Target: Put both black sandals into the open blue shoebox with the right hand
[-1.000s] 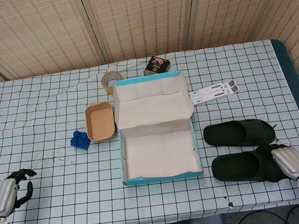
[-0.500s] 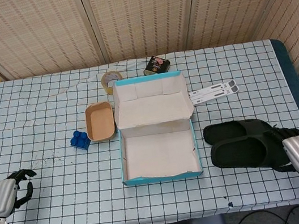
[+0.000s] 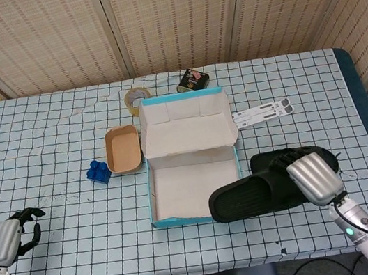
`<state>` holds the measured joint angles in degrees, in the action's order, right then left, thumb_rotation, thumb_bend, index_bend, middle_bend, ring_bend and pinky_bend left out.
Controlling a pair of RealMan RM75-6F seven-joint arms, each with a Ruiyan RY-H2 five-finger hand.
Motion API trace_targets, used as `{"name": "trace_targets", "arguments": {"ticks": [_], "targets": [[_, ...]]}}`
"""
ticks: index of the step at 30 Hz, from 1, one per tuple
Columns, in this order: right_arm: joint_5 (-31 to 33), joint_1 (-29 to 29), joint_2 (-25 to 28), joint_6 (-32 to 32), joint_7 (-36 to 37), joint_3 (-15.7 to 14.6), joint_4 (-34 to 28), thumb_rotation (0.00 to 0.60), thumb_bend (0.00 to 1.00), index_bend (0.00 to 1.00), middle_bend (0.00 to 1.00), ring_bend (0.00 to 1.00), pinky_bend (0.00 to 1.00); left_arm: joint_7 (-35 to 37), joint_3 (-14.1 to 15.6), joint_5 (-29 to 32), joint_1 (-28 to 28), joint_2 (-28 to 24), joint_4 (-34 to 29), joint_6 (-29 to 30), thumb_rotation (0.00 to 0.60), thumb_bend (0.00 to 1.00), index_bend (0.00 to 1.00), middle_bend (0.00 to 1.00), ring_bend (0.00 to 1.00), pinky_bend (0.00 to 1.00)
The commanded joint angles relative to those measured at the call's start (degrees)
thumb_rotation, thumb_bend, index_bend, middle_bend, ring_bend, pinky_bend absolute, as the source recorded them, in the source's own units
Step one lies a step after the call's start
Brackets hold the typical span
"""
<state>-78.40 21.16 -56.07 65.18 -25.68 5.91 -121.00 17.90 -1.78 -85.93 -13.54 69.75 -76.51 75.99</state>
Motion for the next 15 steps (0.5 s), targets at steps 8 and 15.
{"name": "trace_targets", "arguments": {"ticks": [8, 15], "targets": [[21.6, 12.5, -12.5, -1.6, -14.1, 7.6, -2.2, 0.600, 0.00, 0.59, 0.46, 0.36, 0.40, 0.2, -0.2, 0.3, 0.1, 0.0, 0.3, 0.2, 0.600, 0.58, 0.39, 0.38, 0.39, 0.55], [31.6, 18.5, -19.3, -1.9, -14.8, 9.8, 2.4, 0.600, 0.00, 0.59, 0.46, 0.36, 0.40, 0.0, -0.2, 0.3, 0.1, 0.1, 0.2, 0.2, 0.600, 0.58, 0.39, 0.38, 0.39, 0.55]]}}
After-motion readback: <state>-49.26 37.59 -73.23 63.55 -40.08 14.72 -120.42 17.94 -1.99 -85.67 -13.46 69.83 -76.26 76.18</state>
